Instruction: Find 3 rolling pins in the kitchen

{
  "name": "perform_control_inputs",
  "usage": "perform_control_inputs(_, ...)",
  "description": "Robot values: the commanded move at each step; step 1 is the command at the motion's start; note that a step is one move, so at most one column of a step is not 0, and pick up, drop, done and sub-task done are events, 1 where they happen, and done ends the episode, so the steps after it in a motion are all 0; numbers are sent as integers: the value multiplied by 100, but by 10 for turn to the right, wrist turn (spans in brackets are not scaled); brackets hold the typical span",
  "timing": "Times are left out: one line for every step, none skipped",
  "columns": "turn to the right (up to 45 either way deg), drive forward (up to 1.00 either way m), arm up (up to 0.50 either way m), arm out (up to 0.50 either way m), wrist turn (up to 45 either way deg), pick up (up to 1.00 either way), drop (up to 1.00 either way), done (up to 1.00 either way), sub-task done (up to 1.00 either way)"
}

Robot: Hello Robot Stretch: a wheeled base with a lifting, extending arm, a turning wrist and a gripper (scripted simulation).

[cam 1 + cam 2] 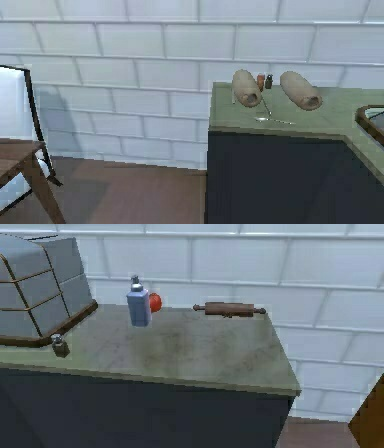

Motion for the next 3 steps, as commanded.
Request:
perform_control_inputs(150,0,0,0,0,0,0,0,0)
perform_control_inputs(0,20,0,0,0,0,0,0,0)
perform_control_inputs(150,0,0,0,0,0,0,0,0)
